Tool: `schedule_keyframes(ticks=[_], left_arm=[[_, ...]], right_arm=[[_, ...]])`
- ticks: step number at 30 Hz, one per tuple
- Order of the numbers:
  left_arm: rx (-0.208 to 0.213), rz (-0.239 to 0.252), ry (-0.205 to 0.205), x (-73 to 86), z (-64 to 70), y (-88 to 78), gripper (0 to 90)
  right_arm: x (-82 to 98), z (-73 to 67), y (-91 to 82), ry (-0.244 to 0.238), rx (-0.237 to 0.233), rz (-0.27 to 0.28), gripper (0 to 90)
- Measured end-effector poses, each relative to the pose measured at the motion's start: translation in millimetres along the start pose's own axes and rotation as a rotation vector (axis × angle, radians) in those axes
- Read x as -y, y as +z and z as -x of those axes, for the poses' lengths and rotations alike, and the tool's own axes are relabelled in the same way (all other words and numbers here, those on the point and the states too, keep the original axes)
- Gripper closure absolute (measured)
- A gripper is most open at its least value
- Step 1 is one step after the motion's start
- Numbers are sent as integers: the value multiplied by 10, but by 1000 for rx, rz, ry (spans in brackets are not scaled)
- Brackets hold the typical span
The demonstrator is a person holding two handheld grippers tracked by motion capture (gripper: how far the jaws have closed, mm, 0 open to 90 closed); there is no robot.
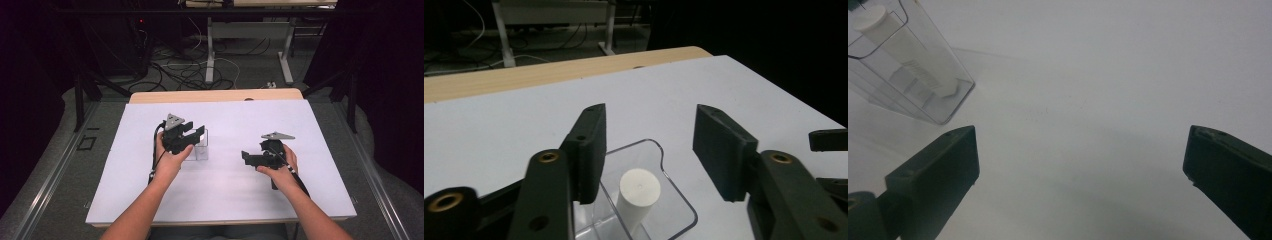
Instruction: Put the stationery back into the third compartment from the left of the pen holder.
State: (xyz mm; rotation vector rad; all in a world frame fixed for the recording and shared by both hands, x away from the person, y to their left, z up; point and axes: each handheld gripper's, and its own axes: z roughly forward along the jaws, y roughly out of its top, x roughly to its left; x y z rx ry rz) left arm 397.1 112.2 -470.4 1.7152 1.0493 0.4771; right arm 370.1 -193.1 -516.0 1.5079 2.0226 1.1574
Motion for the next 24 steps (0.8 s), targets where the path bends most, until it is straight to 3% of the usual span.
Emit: schedule_keyframes(ticks=[3, 10, 13, 20, 24], left_arm=[[-5, 19, -5, -31, -38, -68, 405], [-40, 40, -34, -81, -187, -278, 368], [-56, 55, 0, -93, -283, -382, 328], [-111, 56, 20, -57, -541, -595, 240], [-126, 65, -16, 13, -693, -694, 214]], right_arm=[[-8, 3, -9, 2, 2, 10, 10], [-20, 37, -28, 6, 6, 12, 10], [-25, 51, -38, 9, 11, 14, 11], [-44, 110, -64, 23, 26, 29, 10], [-48, 140, -81, 40, 31, 30, 10]])
